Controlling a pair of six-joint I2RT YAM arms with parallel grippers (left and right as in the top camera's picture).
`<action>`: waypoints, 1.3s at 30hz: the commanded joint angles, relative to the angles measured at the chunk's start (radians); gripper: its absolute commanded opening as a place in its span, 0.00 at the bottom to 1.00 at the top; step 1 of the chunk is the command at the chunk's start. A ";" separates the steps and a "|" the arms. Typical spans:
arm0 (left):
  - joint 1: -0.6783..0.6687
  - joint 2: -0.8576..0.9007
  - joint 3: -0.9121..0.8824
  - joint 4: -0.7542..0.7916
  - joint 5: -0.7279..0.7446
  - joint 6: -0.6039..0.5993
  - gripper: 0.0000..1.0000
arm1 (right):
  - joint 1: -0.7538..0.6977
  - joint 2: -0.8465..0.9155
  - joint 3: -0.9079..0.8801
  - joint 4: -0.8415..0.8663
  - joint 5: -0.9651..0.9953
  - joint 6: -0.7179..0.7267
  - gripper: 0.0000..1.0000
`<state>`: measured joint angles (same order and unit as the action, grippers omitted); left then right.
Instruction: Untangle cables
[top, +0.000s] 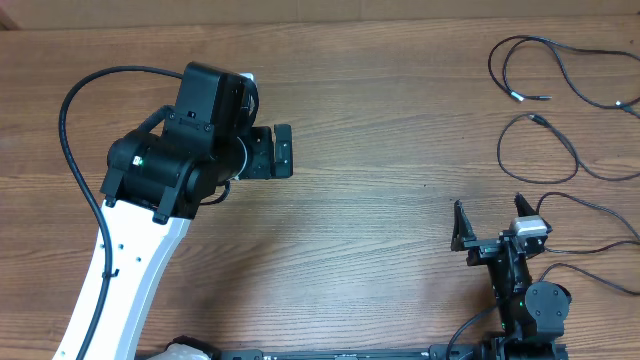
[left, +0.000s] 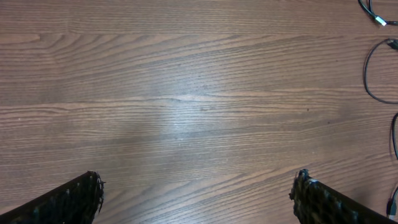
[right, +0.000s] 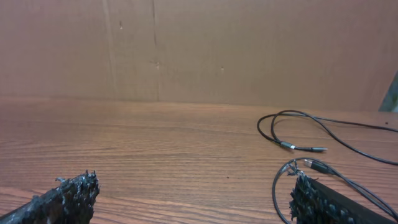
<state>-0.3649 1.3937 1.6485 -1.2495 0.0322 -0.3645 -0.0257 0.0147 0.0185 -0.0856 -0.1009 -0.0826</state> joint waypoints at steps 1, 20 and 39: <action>0.005 0.005 0.010 0.001 -0.010 -0.006 0.99 | -0.003 -0.012 -0.010 0.008 -0.005 -0.004 1.00; 0.003 0.006 0.010 0.000 -0.010 -0.006 1.00 | -0.003 -0.012 -0.010 0.009 -0.005 -0.004 1.00; 0.006 0.013 0.009 -0.042 -0.023 0.006 1.00 | -0.003 -0.012 -0.010 0.009 -0.005 -0.004 1.00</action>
<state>-0.3649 1.4025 1.6485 -1.2758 0.0311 -0.3641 -0.0257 0.0147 0.0185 -0.0826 -0.1005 -0.0826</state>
